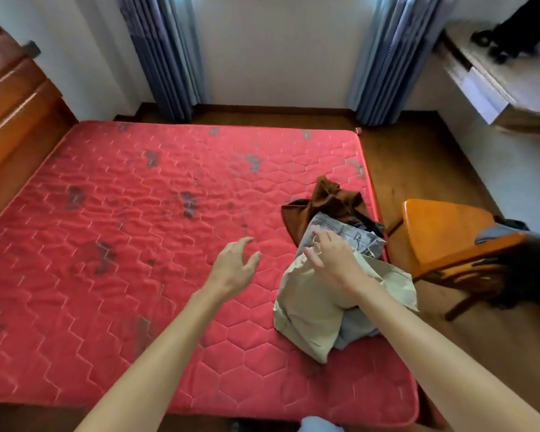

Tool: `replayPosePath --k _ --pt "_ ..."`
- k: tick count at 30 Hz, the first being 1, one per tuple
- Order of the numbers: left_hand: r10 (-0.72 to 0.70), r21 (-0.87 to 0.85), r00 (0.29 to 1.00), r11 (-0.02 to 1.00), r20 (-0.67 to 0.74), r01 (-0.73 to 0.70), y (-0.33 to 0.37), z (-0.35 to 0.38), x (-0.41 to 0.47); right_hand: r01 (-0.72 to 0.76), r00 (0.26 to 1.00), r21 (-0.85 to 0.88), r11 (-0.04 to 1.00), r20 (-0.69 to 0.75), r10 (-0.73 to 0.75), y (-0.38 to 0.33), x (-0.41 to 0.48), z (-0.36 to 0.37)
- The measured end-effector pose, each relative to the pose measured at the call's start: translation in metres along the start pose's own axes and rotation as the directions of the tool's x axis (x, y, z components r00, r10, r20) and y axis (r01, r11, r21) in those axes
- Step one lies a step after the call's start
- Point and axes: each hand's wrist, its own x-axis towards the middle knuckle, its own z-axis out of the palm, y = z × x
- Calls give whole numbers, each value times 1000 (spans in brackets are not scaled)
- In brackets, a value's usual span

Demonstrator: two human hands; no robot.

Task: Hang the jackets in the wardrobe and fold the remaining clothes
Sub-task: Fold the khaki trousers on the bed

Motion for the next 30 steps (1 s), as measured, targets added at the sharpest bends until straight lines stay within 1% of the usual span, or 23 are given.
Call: replayPosePath --k 6,8,12,16,20,23,25,28,30 --pt "-74 17 989 997 126 73 22 96 26 -111 990 10 994 93 110 111 9 22" --pt "-99 30 983 995 156 96 26 122 38 -189 970 14 982 159 184 145 18 32" --pt "-166 41 968 986 191 161 32 162 61 -332 899 -3 943 301 317 211 40 55" --pt "-220 45 953 975 208 216 33 197 79 -459 814 -38 888 382 438 264 64 76" --pt "-275 70 926 961 257 266 27 228 86 -552 759 -33 833 394 519 305 82 99" --pt "-309 79 911 951 274 298 16 243 87 -632 691 5 775 458 560 330 84 119" --pt "-329 73 904 944 272 321 9 250 87 -648 661 -6 761 491 567 338 84 131" --pt "-343 74 900 939 270 336 2 254 83 -637 666 -50 769 467 582 339 86 145" --pt "-341 86 900 940 273 330 -2 253 77 -643 670 -13 765 474 571 338 88 154"
